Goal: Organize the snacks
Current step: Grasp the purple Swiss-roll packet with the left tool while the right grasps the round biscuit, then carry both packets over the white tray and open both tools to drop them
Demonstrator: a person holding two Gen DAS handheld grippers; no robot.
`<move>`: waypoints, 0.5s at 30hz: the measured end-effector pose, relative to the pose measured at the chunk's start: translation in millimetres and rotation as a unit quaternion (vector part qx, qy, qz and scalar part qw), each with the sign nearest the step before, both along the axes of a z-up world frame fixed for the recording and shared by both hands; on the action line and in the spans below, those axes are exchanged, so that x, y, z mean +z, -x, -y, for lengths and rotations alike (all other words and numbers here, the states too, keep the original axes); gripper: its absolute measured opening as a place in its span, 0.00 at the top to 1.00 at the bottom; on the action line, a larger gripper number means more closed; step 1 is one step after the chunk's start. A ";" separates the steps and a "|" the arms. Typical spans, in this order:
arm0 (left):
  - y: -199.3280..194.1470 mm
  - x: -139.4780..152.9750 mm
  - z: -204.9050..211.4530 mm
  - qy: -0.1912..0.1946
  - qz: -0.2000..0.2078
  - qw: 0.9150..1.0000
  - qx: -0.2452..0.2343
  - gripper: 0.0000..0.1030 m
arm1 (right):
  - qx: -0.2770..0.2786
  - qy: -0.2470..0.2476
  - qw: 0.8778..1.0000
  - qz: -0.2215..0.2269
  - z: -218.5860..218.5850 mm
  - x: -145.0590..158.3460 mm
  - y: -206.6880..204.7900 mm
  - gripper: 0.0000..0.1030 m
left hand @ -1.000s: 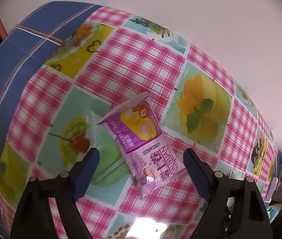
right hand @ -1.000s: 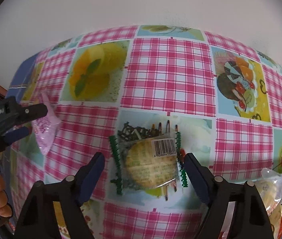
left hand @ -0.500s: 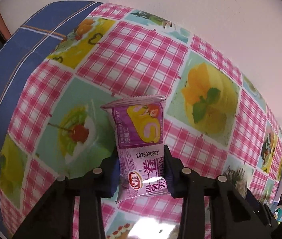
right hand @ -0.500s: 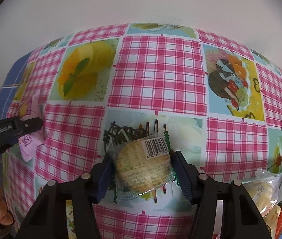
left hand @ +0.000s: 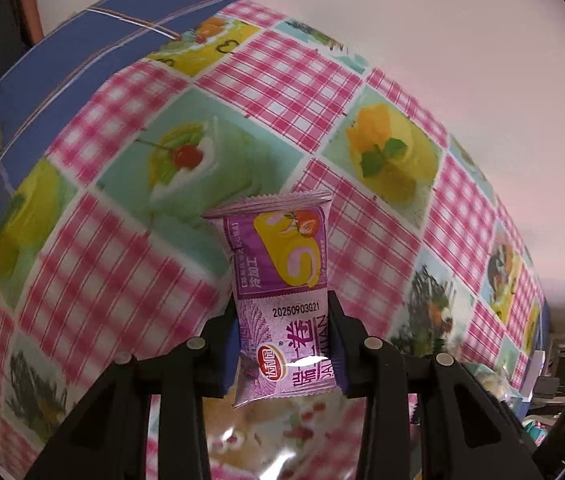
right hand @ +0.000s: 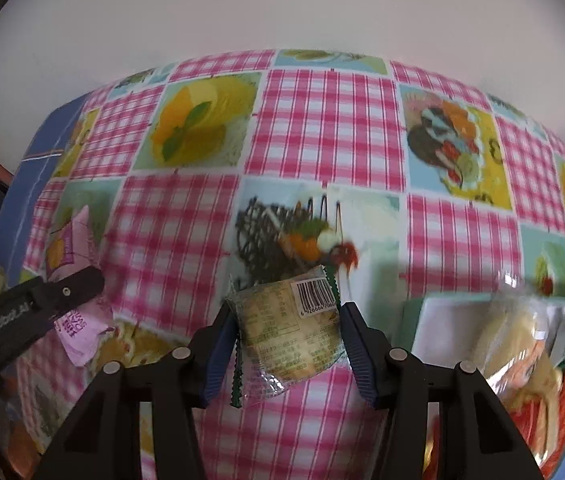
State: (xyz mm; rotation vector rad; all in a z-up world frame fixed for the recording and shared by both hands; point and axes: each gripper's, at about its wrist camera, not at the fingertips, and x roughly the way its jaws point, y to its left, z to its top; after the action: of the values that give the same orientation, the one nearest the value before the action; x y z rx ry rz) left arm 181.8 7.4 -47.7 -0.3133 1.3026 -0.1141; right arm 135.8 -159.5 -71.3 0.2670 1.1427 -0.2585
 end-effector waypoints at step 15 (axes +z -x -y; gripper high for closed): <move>62.5 36.9 -17.9 -0.001 0.025 0.999 0.034 0.62 | -0.023 -0.029 0.999 0.019 -21.2 17.5 94.1 0.47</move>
State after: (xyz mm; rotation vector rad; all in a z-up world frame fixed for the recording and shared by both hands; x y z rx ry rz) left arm 119.3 25.3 -10.8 -0.3496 1.2416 -0.0631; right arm 41.7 -138.2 -53.7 0.3486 1.1085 -0.2597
